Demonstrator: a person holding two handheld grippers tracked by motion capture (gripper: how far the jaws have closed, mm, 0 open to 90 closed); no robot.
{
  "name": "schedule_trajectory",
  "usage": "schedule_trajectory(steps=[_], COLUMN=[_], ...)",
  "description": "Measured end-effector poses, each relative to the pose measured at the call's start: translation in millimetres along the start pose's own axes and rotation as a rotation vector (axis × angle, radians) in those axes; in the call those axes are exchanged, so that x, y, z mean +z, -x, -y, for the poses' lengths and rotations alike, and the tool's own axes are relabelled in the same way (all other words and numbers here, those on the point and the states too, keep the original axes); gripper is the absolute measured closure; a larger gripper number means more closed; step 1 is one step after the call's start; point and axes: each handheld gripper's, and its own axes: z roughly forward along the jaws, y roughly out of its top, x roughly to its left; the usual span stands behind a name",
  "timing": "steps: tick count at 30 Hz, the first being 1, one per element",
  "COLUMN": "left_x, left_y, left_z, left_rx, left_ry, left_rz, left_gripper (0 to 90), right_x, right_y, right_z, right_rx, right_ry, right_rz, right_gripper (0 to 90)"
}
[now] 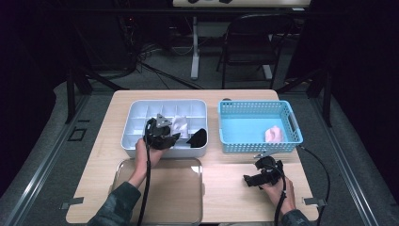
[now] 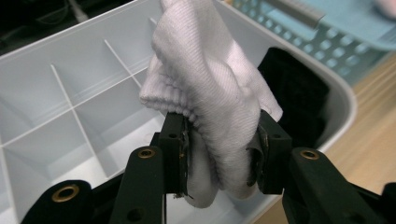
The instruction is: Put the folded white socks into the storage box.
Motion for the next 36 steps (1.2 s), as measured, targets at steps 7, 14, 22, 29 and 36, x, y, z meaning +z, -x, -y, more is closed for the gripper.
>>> schedule_trajectory(steps=[7, 14, 22, 29, 36], left_x=[12.1, 22.0, 28.2, 32.3, 39.0], left_y=[7.8, 8.8, 6.7, 8.1, 8.2], left_z=[-2.6, -2.1, -3.1, -5.5, -4.5], left_rx=[0.065, 0.077, 0.056, 0.076, 0.084], left_ry=[-0.038, -0.089, -0.135, -0.179, -0.214], left_rz=[-0.062, -0.043, -0.002, 0.000, 0.017], left_gripper=[62.3, 61.7, 60.3, 59.2, 59.7], right_x=[0.0, -0.1, 0.0, 0.3, 0.7], right_y=[0.0, -0.2, -0.3, -1.4, -2.1], right_z=[0.0, 0.4, 0.2, -0.1, -0.4], right_rx=[-0.001, -0.001, -0.001, 0.002, 0.004], right_ry=[0.000, 0.003, 0.002, 0.004, 0.005], right_rz=[0.002, 0.002, 0.002, -0.002, -0.002], right_gripper=[0.0, 0.0, 0.0, 0.0, 0.0])
